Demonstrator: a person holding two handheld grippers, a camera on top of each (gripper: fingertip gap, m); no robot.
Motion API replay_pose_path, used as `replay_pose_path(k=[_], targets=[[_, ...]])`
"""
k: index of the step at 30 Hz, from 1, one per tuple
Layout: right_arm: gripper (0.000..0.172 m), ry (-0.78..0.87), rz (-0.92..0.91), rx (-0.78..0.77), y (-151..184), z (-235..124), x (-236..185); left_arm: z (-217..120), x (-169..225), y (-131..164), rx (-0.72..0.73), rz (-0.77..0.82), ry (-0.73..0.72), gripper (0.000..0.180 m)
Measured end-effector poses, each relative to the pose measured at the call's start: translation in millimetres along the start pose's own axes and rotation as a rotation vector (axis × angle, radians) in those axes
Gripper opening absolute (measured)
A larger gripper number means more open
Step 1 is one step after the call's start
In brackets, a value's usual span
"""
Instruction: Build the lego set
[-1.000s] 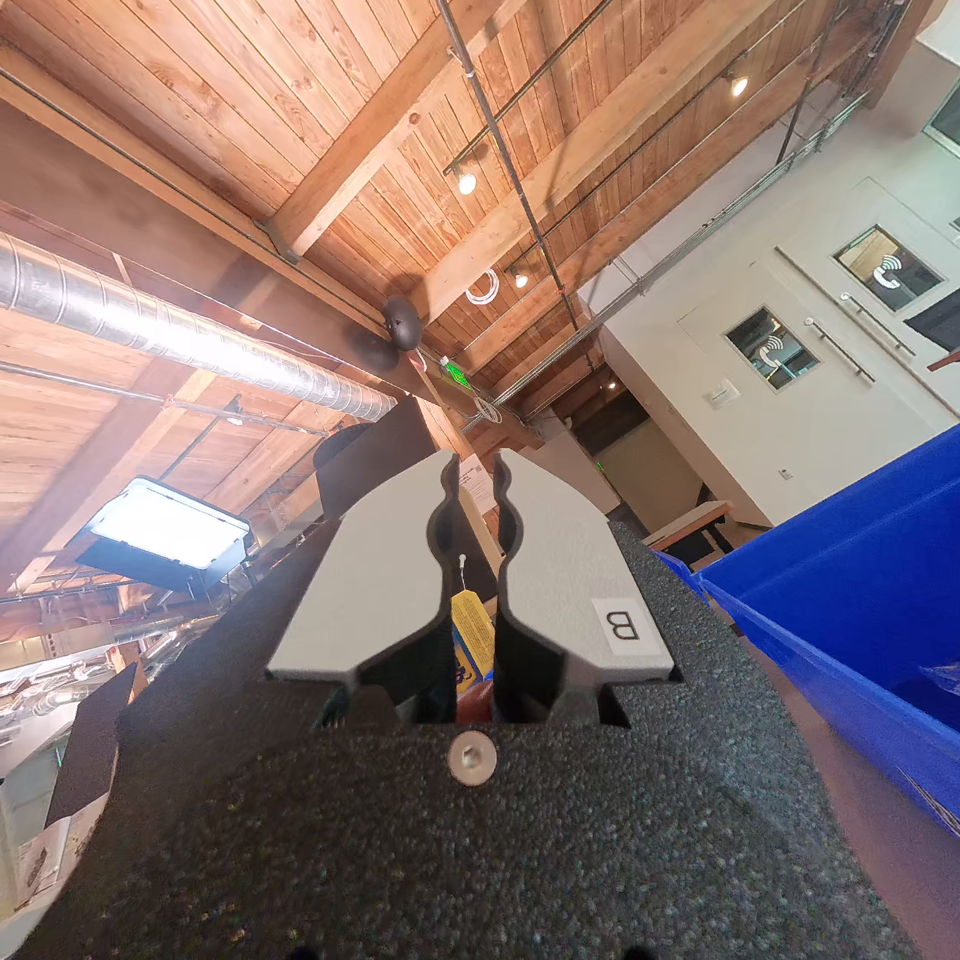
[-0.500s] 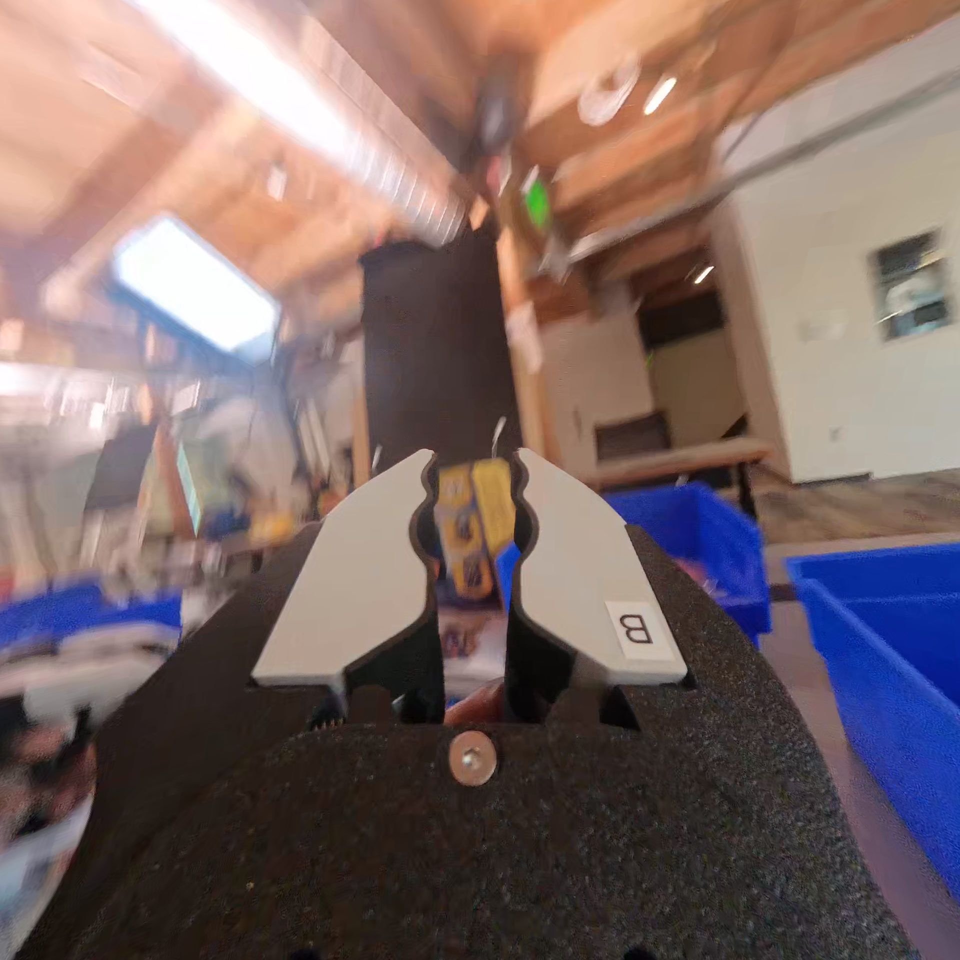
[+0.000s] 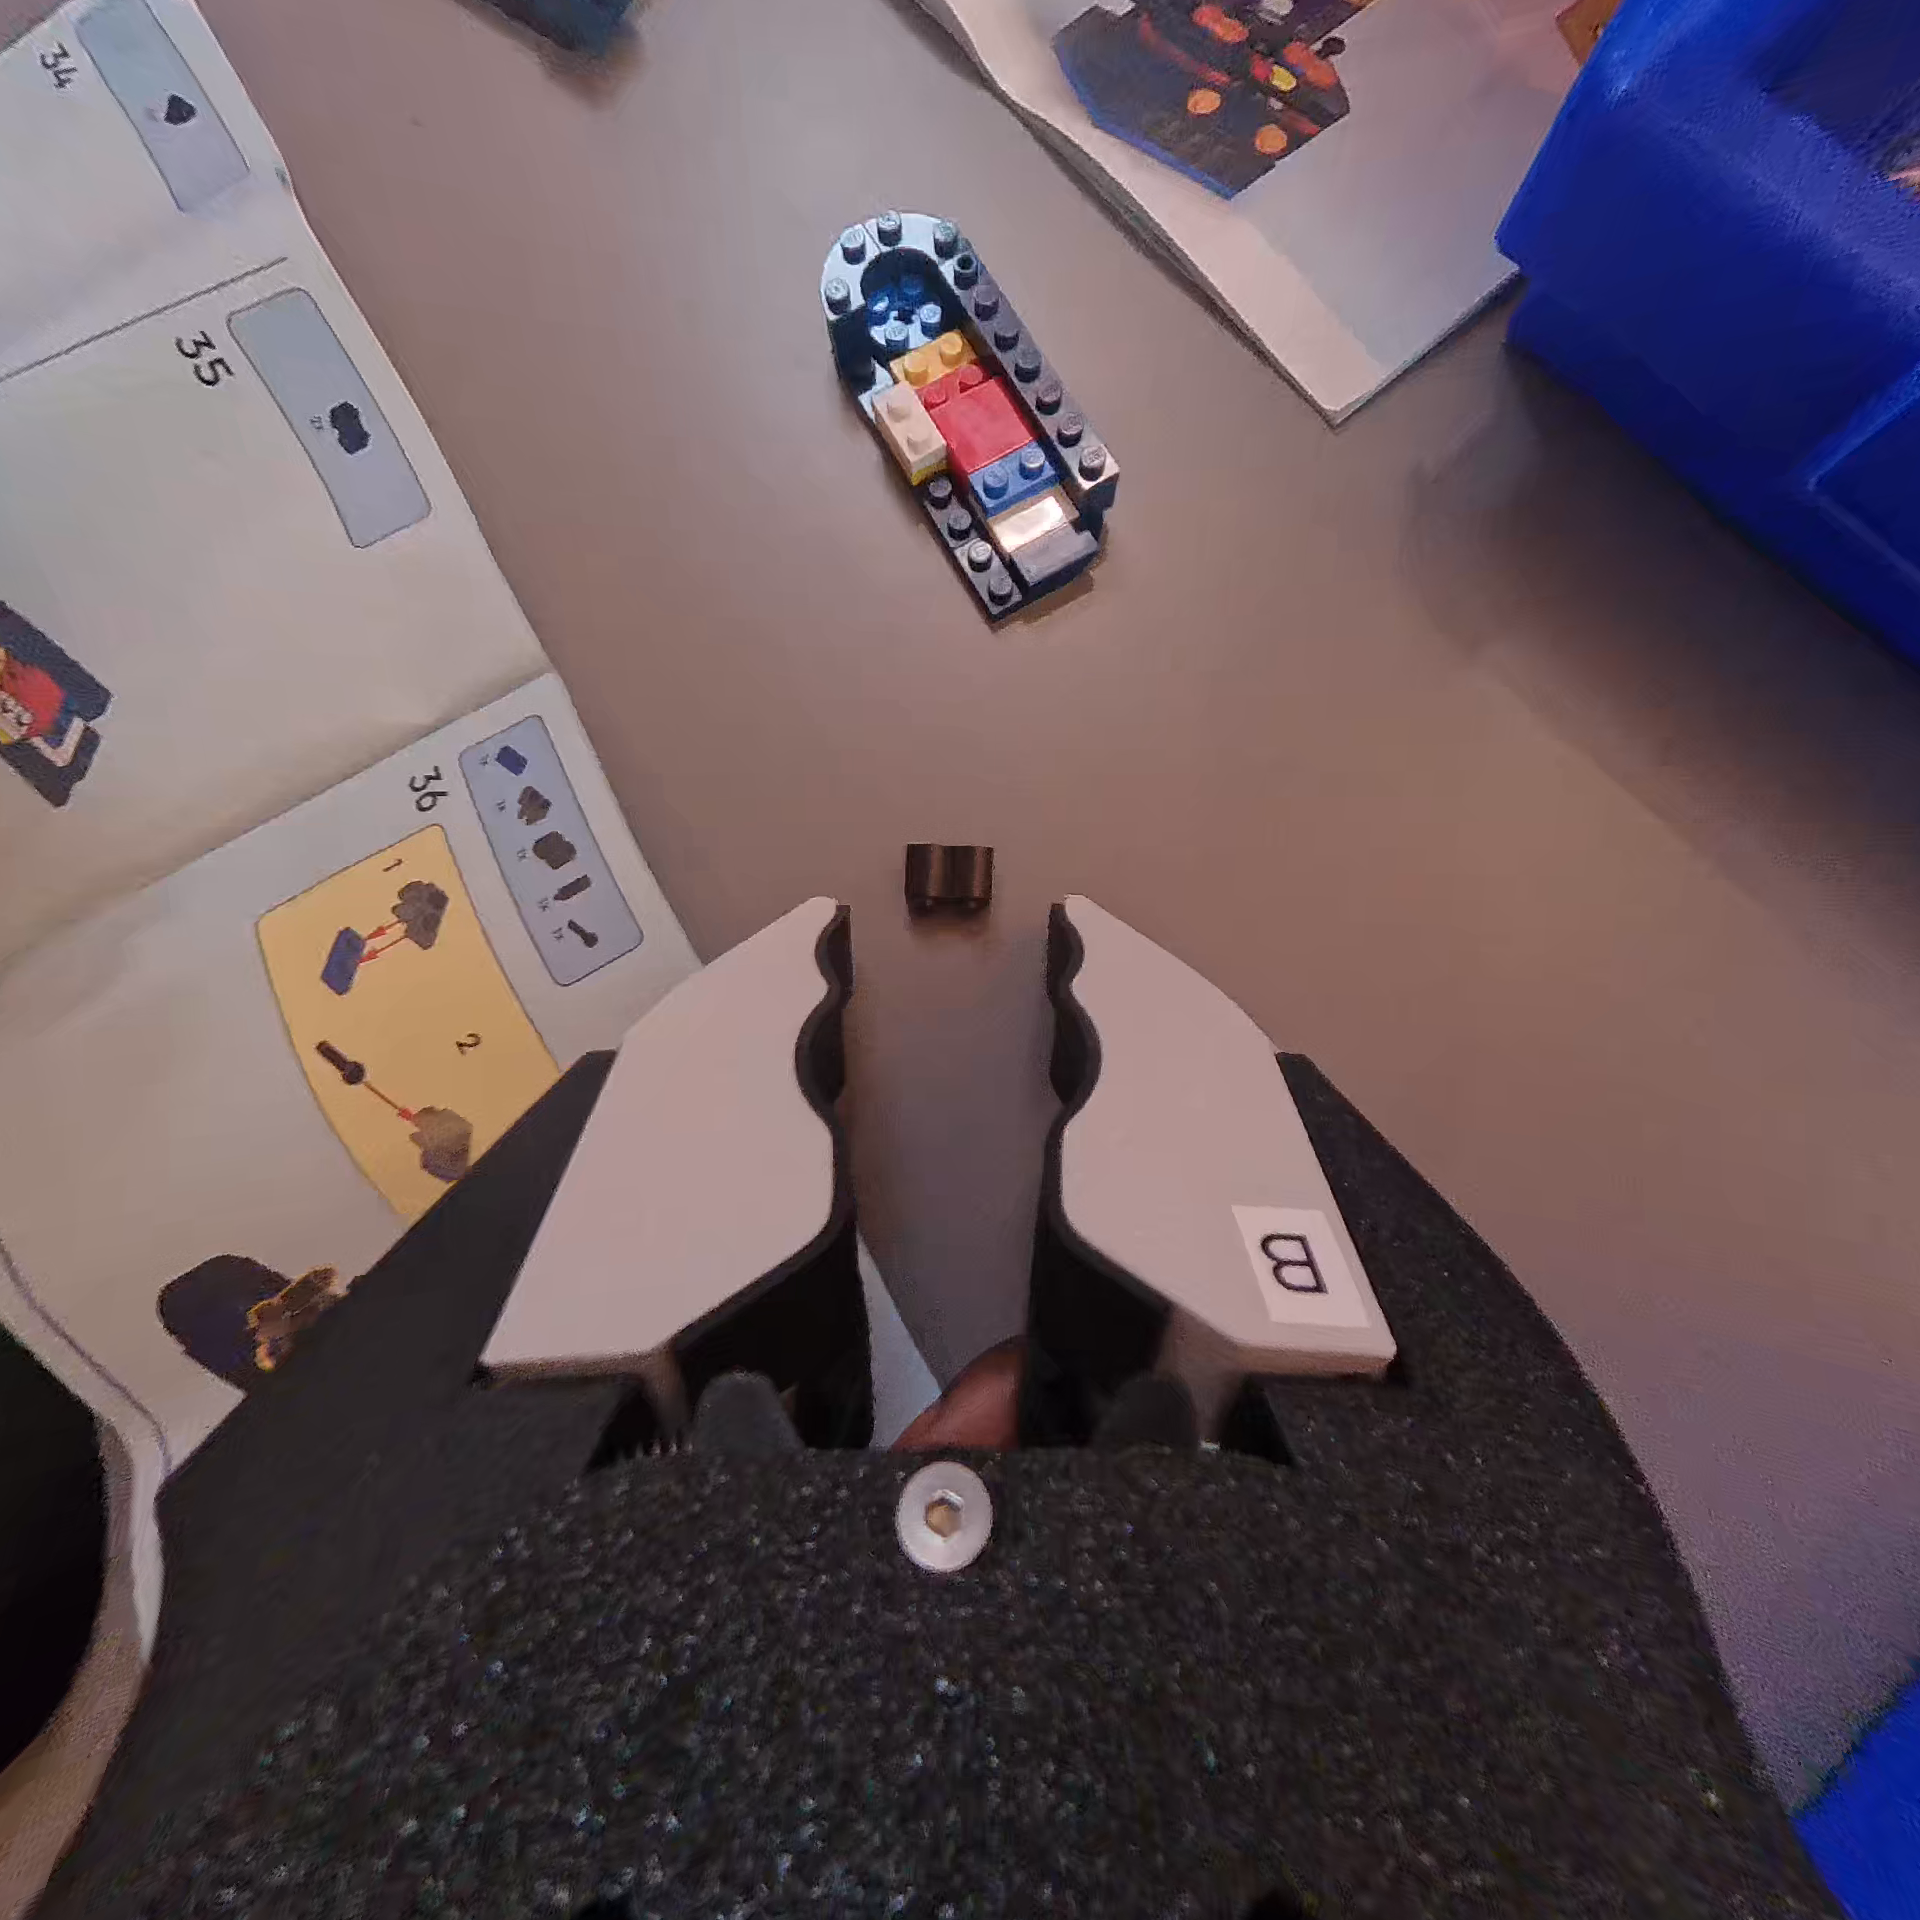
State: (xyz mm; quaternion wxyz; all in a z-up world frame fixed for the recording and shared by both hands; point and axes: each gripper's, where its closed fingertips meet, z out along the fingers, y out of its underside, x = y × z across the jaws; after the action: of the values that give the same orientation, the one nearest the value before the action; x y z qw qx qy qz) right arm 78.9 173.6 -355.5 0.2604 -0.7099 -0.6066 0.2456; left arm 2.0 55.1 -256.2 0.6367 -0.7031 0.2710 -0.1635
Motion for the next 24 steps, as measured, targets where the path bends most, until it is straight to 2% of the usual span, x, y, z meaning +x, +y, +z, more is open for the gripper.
replay_pose_path(k=[2, 4, 6, 8, 11, 15, 19, 22, 24], targets=[[0.033, -0.016, -0.002, 0.038, -3.2, 4.9, -1.2, 0.4, 1.6, 0.1, 0.000, -0.005, 0.010, 0.016], [0.016, -0.045, -0.019, 0.067, -7.0, 9.2, -4.6, 0.7, 2.8, 0.4, -0.006, 0.006, 0.012, 0.016], [0.015, -0.055, -0.092, 0.044, -6.2, 8.4, -6.9, 1.1, 3.8, 1.4, -0.014, 0.019, 0.014, 0.016], [0.016, -0.037, -0.152, 0.050, -11.7, -3.3, -6.5, 1.6, 4.9, 2.7, -0.021, 0.022, 0.018, 0.016], [0.016, -0.109, -0.240, 0.084, -27.3, -34.6, -27.5, 2.9, 7.5, 5.5, -0.039, 0.027, 0.032, 0.016], [0.016, -0.268, -0.374, -0.129, -11.8, -71.1, -75.6, 4.1, 8.3, 8.9, -0.059, 0.048, 0.030, 0.017], [0.016, -0.366, -0.482, -0.418, 29.1, -100.7, -130.6, 4.5, 8.0, 10.8, -0.072, 0.066, 0.024, 0.016], [0.016, -0.334, -0.535, -0.602, 64.2, -105.2, -160.6, 4.7, 8.5, 11.9, -0.082, 0.084, 0.023, 0.017], [0.016, -0.343, -0.569, -0.614, 74.1, -98.3, -182.3, 5.1, 9.6, 12.3, -0.088, 0.095, 0.024, 0.016]])
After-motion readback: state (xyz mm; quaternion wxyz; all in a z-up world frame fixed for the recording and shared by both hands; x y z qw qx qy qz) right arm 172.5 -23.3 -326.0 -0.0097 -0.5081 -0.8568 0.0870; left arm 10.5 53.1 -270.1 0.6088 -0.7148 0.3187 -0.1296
